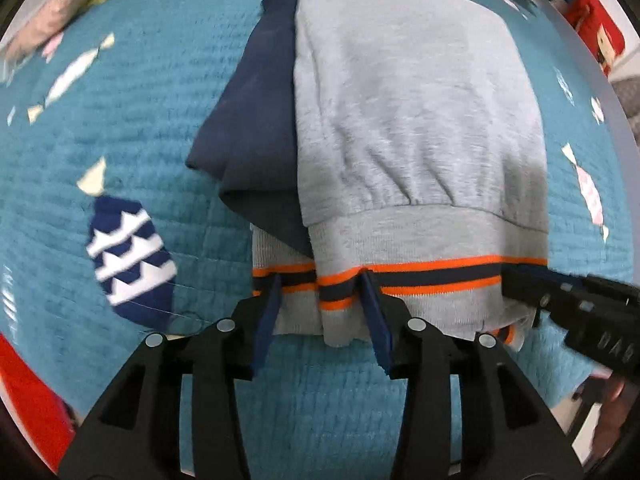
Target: Fold large clothes
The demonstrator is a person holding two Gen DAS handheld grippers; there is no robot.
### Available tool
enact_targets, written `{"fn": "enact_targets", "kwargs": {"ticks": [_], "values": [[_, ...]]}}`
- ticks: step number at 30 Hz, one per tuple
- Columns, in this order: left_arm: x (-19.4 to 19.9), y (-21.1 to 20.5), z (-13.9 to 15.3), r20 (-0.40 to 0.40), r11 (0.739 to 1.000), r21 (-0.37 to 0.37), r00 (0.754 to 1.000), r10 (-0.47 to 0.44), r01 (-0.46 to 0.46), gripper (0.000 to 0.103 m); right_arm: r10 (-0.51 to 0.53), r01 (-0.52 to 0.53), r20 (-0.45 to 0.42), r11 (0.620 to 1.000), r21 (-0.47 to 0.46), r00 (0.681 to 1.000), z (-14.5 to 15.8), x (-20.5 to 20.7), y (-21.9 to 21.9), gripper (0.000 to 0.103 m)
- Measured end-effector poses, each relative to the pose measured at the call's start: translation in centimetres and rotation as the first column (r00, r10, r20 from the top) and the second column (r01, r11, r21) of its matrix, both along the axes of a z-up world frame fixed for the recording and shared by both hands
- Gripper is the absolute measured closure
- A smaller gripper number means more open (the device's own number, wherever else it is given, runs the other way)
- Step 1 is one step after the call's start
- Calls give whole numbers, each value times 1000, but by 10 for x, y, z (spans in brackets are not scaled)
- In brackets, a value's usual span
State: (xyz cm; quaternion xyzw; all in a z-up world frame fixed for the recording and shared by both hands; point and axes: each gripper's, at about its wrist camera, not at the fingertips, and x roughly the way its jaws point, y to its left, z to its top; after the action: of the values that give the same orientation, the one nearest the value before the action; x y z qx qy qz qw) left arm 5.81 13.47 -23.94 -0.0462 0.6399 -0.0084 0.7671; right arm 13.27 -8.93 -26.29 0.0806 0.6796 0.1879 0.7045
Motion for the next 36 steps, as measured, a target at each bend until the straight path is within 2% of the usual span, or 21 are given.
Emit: {"fn": "enact_targets", "kwargs": {"ticks": [2, 3, 4, 5, 6, 7, 9, 12, 16, 22, 23, 26, 27, 29, 30, 31, 32, 34, 36], "values": [[-3, -2, 14, 16, 1000, -17, 1000, -2, 3, 61, -17, 16, 9, 998, 68, 1000, 15, 2, -15, 76], [-3, 1, 25, 40, 999, -49, 999, -8, 10, 58, -32, 29, 33, 994, 106, 999, 25, 5, -23, 65], [-4, 3, 32, 52, 997, -72, 998, -17, 21, 49, -53, 46, 55, 990, 133, 997, 33, 8, -29, 49], [-3, 7, 42, 66, 994, -104, 997, -34, 41, 21, -93, 76, 86, 980, 182, 992, 43, 13, -41, 39], [-1, 13, 49, 90, 991, -129, 995, -35, 46, 7, -118, 93, 104, 972, 217, 988, 48, 17, -49, 23], [1, 19, 56, 118, 989, -146, 993, -19, 36, 7, -153, 114, 134, 958, 263, 979, 55, 24, -61, 18], [18, 34, 63, 146, 984, -178, 989, 22, 5, 7, -167, 117, 167, 954, 277, 972, 61, 36, -76, 12], [46, 60, 42, 94, 953, -302, 993, 66, -35, 6, -123, 69, 188, 960, 272, 974, 54, 59, -82, 11], [89, 84, 1, -10, 913, -400, 997, 77, -75, 6, -39, -15, 161, 948, 319, 986, 21, 84, -74, 11], [125, 76, -34, -35, 910, -414, 999, 13, -26, 5, 28, -58, 76, 905, 422, 997, -35, 105, -71, 10], [129, 75, -34, -16, 911, -413, 1000, -2, -5, 5, 27, -61, 80, 884, 463, 996, -38, 106, -74, 8], [135, 71, -32, 19, 896, -441, 999, -35, 39, 5, 63, -109, 97, 779, 617, 993, -38, 111, -74, 8], [136, 67, -32, 15, 898, -437, 999, -43, 46, 6, 71, -116, 96, 781, 614, 993, -39, 113, -70, 8], [138, 61, -30, 24, 894, -442, 997, -72, 75, 7, 112, -160, 119, 810, 564, 987, -37, 114, -54, 7], [140, 60, -29, 11, 861, -505, 998, -63, 60, 9, 120, -168, 123, 815, 554, 985, -35, 113, -50, 7], [139, 61, -27, 10, 810, -585, 998, -55, 50, 11, 123, -177, 133, 818, 548, 983, -31, 110, -47, 7], [140, 60, -26, 16, 783, -620, 998, -55, 53, 15, 117, -174, 138, 820, 545, 984, -30, 109, -47, 7], [142, 59, -34, 7, 801, -598, 999, -42, 38, 21, 64, -121, 120, 818, 563, 991, -36, 109, -50, 8], [147, 56, -48, -14, 783, -622, 1000, 7, -14, 23, 7, -77, 127, 829, 554, 992, -39, 109, -48, 9]]}}
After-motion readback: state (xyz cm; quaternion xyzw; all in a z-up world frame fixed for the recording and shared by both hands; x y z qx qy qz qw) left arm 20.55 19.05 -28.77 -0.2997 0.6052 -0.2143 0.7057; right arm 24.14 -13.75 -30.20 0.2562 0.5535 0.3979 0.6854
